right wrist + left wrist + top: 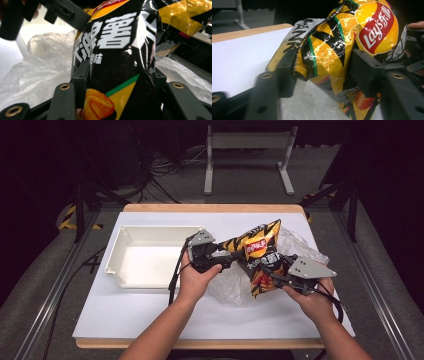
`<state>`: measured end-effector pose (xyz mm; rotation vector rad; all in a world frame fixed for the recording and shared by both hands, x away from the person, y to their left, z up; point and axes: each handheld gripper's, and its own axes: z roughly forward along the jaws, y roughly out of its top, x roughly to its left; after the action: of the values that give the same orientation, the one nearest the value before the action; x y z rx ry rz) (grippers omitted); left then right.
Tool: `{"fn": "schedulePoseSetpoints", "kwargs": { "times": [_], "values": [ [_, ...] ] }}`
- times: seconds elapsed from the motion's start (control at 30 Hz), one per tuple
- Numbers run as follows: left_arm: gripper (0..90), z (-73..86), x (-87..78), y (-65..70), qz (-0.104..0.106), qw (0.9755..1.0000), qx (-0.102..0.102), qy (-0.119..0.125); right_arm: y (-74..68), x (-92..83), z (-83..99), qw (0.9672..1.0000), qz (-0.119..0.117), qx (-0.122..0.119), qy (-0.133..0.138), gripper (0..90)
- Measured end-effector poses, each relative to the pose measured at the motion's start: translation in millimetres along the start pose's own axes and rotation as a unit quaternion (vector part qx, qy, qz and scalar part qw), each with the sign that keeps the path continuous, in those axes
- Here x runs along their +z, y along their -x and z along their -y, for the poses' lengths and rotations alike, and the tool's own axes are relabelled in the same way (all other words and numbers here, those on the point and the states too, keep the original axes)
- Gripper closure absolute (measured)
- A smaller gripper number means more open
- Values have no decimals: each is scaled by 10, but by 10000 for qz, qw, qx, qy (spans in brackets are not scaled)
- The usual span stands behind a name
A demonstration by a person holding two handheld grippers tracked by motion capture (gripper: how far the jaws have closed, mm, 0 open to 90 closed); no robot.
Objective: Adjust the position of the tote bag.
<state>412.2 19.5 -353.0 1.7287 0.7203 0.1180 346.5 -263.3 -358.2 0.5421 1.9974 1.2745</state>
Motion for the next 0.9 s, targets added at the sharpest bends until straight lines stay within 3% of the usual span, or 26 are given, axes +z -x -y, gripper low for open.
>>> {"fn": "schedulePoseSetpoints", "kwargs": {
  "times": [0.07,0.23,0.37,0.43,0.63,0.7,0.77,0.9],
  "values": [
    [553,-4,-3,24,-122,9999,80,-33,-14,12,0,9999,19,-97,-34,473],
    [594,-19,-7,71,-263,9993,275,-57,-37,33,-1,9998,51,-168,-83,463],
    [615,-54,-39,103,-242,9988,417,19,-23,19,-5,9997,86,-201,-58,453],
    [719,-74,-70,124,-277,9985,452,113,-15,2,-11,9998,105,-185,-52,434],
    [813,-142,-85,209,-336,9972,663,68,-41,-9,-23,9996,149,-241,-29,387],
    [836,-211,-102,254,-350,9955,876,49,-46,-12,-29,9995,174,-274,4,365],
    [873,-236,-108,268,-365,9949,941,50,-44,-26,-40,9995,186,-242,6,329],
    [882,-338,-160,299,-458,9906,1287,92,6,-83,-53,9997,203,-89,56,278]
  ]
}}
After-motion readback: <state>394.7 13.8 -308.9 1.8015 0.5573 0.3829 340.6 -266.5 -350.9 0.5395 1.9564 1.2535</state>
